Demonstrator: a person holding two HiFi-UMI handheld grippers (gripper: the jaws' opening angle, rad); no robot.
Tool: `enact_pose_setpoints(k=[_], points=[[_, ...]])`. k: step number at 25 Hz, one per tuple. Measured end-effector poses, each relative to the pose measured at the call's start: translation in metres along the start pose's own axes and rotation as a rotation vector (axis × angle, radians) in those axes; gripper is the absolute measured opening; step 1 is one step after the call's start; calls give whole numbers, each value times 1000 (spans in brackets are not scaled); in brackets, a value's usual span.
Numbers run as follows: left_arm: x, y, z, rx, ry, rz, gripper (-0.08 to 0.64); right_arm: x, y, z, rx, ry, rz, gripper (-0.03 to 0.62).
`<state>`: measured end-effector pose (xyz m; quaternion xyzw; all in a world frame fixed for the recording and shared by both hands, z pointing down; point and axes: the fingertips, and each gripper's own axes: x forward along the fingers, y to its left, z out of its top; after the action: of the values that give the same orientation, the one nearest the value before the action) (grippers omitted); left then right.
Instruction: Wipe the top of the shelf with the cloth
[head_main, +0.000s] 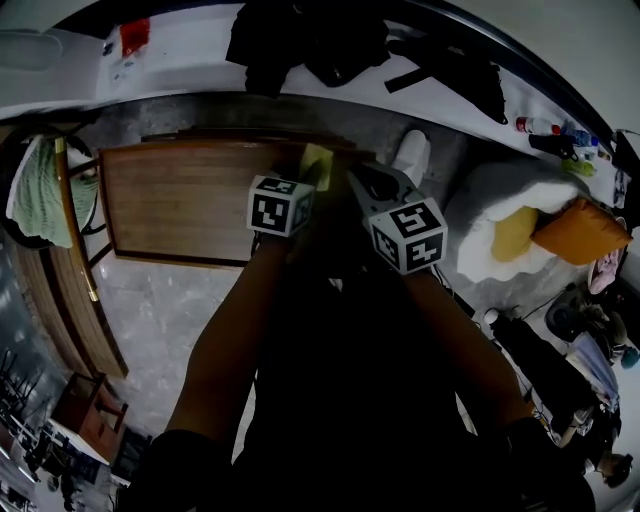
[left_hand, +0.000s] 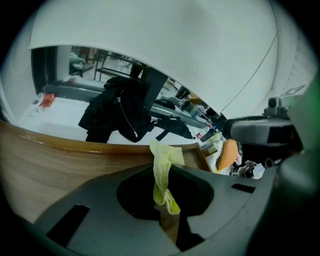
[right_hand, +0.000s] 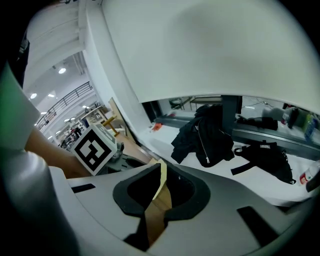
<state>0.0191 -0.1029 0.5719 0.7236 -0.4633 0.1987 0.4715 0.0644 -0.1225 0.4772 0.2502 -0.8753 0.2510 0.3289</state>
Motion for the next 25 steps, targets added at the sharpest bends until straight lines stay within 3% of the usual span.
enact_pose_setpoints(k=[25], points=[[-152,238,-12,-78,-65,278,34,62,102,-5,-66,74,37,43]])
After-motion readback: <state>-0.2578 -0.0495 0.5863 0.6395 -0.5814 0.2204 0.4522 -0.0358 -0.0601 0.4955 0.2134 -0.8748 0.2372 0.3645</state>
